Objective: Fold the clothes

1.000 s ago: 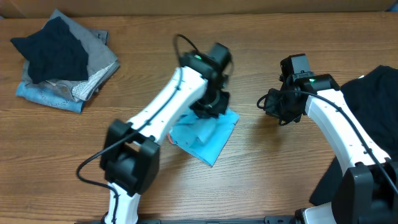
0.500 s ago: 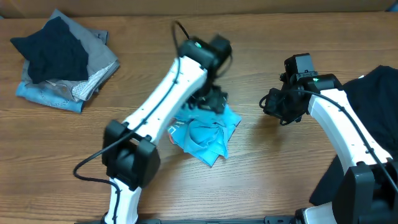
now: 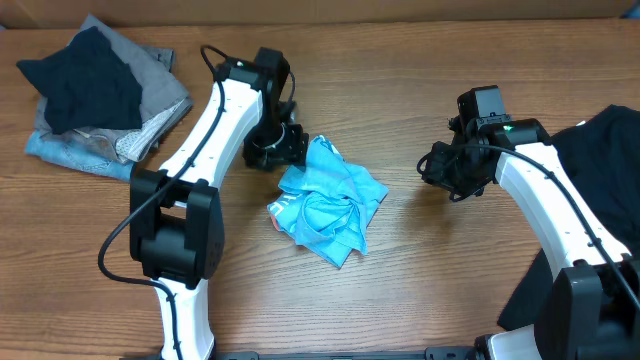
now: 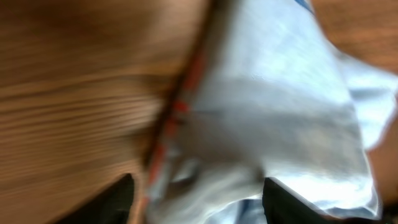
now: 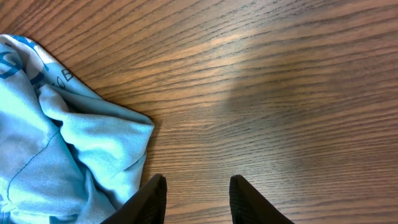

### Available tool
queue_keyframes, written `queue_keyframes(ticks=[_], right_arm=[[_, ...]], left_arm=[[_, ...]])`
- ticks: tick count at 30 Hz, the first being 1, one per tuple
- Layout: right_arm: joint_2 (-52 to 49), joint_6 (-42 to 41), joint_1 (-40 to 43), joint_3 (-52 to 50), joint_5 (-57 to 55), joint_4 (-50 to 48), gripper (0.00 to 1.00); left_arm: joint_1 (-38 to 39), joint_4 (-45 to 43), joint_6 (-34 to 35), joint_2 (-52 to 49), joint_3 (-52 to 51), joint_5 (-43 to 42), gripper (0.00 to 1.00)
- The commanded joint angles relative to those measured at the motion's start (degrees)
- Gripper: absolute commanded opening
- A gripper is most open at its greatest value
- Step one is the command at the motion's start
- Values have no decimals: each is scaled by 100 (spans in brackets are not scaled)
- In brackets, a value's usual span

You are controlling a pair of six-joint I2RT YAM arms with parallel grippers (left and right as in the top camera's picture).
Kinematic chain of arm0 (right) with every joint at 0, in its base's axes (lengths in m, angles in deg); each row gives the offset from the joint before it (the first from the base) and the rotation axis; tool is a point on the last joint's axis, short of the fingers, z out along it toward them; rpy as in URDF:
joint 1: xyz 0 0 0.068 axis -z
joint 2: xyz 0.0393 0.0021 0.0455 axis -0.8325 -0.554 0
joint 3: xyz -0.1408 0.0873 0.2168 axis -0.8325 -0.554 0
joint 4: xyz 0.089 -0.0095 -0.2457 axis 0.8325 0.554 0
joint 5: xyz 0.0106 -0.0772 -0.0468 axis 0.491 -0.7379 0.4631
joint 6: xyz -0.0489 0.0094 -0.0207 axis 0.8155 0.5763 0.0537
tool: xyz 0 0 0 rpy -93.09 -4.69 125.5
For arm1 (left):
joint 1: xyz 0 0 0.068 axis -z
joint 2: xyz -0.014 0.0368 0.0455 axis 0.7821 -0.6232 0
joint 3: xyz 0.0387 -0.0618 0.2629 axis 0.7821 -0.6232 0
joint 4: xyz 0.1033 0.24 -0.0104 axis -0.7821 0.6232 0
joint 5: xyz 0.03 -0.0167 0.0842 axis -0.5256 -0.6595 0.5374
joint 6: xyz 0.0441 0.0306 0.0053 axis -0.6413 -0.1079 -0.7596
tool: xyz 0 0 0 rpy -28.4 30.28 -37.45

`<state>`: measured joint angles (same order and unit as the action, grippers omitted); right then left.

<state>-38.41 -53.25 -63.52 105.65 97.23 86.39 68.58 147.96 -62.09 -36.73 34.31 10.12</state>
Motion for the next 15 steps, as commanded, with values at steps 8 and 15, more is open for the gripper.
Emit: queue_keyframes(ticks=[8, 15], right_arm=[[-7, 37, 11, 76, 52, -35, 37], [-7, 31, 13, 76, -13, -50, 37]], left_arm=[[267, -527, -538, -35, -442, -2402, 4], [581, -1388, -225, -33, -332, -3692, 4]])
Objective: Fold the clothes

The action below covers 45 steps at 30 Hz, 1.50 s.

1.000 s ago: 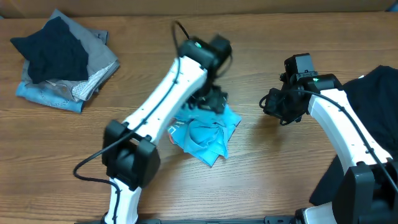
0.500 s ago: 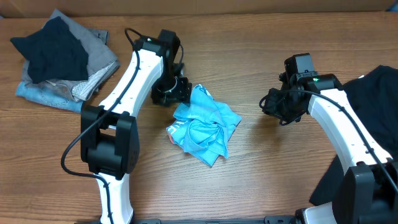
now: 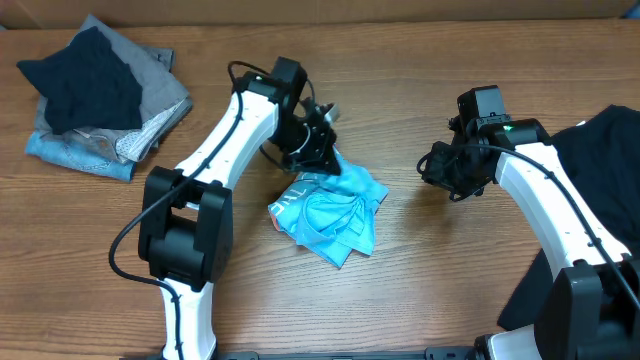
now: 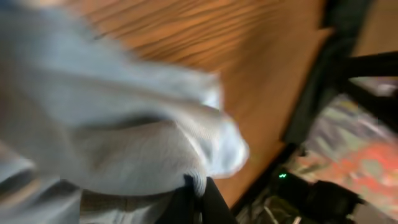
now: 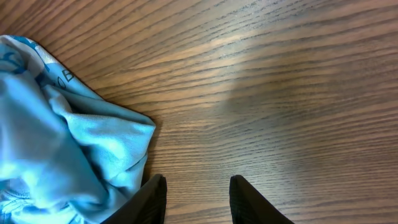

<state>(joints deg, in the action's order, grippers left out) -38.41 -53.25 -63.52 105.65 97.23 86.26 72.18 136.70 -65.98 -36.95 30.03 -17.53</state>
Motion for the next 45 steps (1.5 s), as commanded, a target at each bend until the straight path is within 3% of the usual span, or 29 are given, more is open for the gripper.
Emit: queue_keyframes(ticks=[1, 5, 7, 11, 12, 13, 14, 22, 24, 25, 26, 30, 32, 41, 45], right_arm=[[-7, 33, 11, 76, -15, -52, 37], [-7, -39, 17, 76, -55, -133, 41], [-7, -105, 17, 76, -55, -146, 41], [-7, -162, 17, 76, -52, -223, 44], [-7, -164, 17, 76, -52, -229, 46], [-7, -162, 17, 76, -52, -229, 47], [-7, -160, 17, 76, -42, -229, 50], [-7, 35, 15, 76, 57, -221, 51], [-7, 35, 15, 76, 57, -223, 52], [-7, 33, 15, 76, 57, -223, 52], [-7, 33, 15, 76, 57, -221, 52], [-7, 33, 15, 76, 57, -184, 52], [-7, 33, 15, 76, 57, -179, 52], [-7, 33, 17, 76, 52, -184, 52], [-7, 35, 17, 76, 52, -179, 52]], left_arm=[[308, -411, 208, -11, 96, -898, 4], [767, -826, 483, -11, 94, -479, 14], [960, -850, 483, -11, 94, -164, 35], [1158, -584, 479, -9, 118, 501, 60], [1154, -466, 476, -9, 155, 577, 61], [1128, -365, 470, -9, 192, 629, 69], [988, -33, 363, -2, 367, 651, 100], [223, 1836, 70, -2, 1580, 3049, 100], [101, 1934, -284, -4, 1504, 3021, 100], [72, 1923, -424, -4, 1388, 2933, 95], [61, 1926, -509, -4, 1252, 2848, 76], [127, 1633, -601, -7, 533, 2306, 21], [240, 1394, -625, -7, 175, 1886, 9], [1528, 1401, -835, 37, -367, 776, 4], [2061, 1491, -415, 151, -142, 1300, 4]])
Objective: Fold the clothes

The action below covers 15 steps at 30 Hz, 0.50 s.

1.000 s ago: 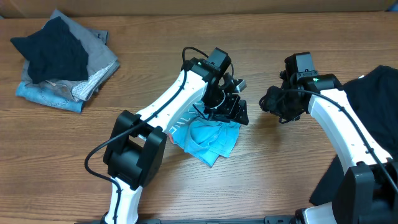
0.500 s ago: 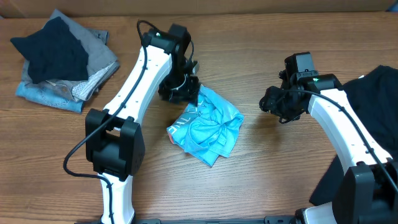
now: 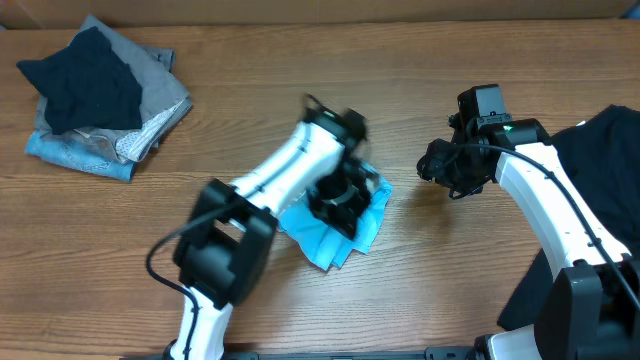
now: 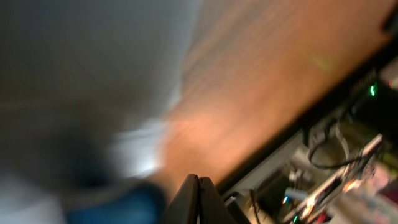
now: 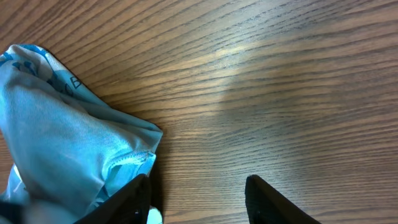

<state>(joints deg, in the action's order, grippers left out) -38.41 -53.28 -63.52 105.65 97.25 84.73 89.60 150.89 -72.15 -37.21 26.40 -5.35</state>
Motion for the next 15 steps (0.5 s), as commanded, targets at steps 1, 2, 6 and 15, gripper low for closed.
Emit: queue_keyframes(ticks=[1, 2, 6, 15], right_arm=[[-7, 37, 17, 76, 50, -28, 52], [-7, 37, 17, 76, 50, -31, 52], [-7, 39, 17, 76, 114, -90, 53], [-7, 1080, -802, 76, 1394, -662, 59]], left_arm=[[354, 92, 380, 195, 260, 323, 4], [363, 136, 570, 238, 319, 590, 4], [17, 273, 1049, 531, 509, 1388, 4], [-2321, 175, 872, 1034, 586, 1932, 57]])
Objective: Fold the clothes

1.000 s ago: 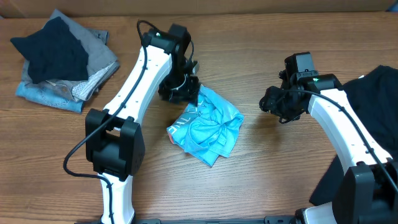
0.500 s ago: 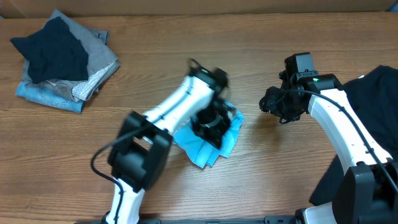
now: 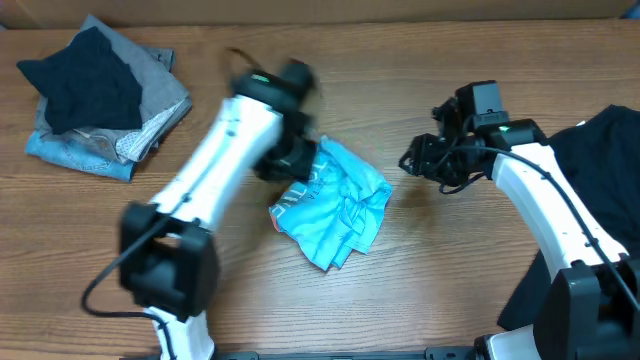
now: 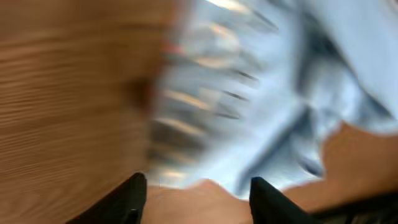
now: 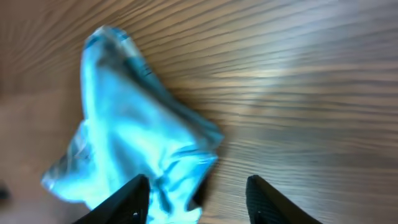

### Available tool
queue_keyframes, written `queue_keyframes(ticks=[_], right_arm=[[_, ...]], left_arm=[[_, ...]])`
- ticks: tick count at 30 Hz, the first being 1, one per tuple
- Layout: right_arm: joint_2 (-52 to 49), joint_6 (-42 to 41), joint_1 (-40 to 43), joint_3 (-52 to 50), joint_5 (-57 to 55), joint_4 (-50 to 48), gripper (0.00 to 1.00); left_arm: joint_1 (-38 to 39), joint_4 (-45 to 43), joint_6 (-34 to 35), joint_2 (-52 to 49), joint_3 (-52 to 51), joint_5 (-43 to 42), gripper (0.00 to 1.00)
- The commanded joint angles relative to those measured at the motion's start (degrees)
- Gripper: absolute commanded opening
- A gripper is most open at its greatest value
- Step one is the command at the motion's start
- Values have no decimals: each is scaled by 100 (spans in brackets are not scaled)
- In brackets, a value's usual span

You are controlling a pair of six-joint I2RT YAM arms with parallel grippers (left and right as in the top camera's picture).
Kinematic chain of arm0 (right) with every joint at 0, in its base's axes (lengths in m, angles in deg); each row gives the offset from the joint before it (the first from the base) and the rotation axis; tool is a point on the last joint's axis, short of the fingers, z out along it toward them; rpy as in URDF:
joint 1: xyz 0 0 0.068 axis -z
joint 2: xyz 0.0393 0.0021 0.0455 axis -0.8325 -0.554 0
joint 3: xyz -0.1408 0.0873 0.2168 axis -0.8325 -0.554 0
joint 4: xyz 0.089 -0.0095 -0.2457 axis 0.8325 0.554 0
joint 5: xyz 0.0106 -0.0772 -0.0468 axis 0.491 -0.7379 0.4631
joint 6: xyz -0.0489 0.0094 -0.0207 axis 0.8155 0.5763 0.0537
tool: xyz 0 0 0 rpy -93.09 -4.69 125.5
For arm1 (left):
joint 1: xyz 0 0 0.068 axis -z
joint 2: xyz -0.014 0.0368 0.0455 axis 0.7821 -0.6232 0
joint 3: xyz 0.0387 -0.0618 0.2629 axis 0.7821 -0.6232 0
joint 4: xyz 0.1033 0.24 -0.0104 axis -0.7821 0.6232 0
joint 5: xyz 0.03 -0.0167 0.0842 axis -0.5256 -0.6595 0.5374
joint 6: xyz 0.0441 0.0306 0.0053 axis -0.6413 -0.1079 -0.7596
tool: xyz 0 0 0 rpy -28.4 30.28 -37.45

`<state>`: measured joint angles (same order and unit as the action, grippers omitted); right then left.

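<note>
A crumpled light blue garment (image 3: pixel 336 205) with printed lettering lies mid-table. My left gripper (image 3: pixel 284 158) sits at the garment's upper left edge; its wrist view is blurred, but the left gripper (image 4: pixel 199 202) stands open over bare wood with the blue cloth (image 4: pixel 249 106) just ahead. My right gripper (image 3: pixel 410 163) hovers to the right of the garment, apart from it. Seen from the right wrist, the right gripper (image 5: pixel 199 202) is open and the blue garment (image 5: pixel 134 146) reaches down toward its left finger (image 5: pixel 134 202).
A pile of dark, grey and blue clothes (image 3: pixel 90 90) lies at the back left of the wooden table (image 3: pixel 450 290). A black garment (image 3: pixel 600 170) hangs over the right edge beside the right arm.
My left gripper was shut over the garment's right side; it is now open at the upper left edge. The right gripper has shifted left toward the cloth, which lies a little differently.
My left gripper stood open at the garment's upper left edge, then was shut on a fold at its top, then shut over its right side. Now it is open again on the left. The garment has been rearranged, and the right gripper stayed open beside it.
</note>
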<state>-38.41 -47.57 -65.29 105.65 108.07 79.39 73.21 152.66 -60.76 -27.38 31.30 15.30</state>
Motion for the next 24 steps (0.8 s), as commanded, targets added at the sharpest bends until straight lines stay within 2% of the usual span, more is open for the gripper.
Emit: queue_keyframes(ticks=[1, 4, 9, 11, 13, 14, 16, 20, 21, 23, 24], right_arm=[[-7, 505, -855, 76, 31, -149, 63], [-37, 457, -1434, 68, -960, -210, 70], [-380, 315, -1871, 63, -1665, -398, 69], [-579, 55, -1880, 63, -2028, -396, 53], [-673, -2, -1792, 63, -2061, -420, 21], [-675, -28, -1735, 66, -2065, -437, 13], [-654, -225, -1569, 90, -2063, -461, 4], [-575, -874, -1078, 118, -1823, -334, 4], [-557, -881, -949, 118, -1631, -293, 8], [-540, -876, -704, 118, -1419, -208, 36], [-540, -879, -608, 118, -1445, -155, 42]], left_arm=[[-824, -7, -450, -2, 85, -369, 57], [-1084, -109, -879, -136, -39, -994, 56], [-1036, -372, -1237, -201, -376, -1471, 56], [-957, -466, -1279, -201, -533, -1471, 56], [-868, -640, -1274, -201, -743, -1473, 56], [-822, -737, -1274, -201, -855, -1473, 56], [-723, -988, -1276, -201, -1130, -1469, 56], [-577, -1502, -1270, -201, -1700, -1471, 54], [-555, -1591, -1244, -201, -1808, -1475, 53], [-520, -1725, -1226, -201, -1978, -1473, 53], [-516, -1779, -1228, -201, -2035, -1473, 54]])
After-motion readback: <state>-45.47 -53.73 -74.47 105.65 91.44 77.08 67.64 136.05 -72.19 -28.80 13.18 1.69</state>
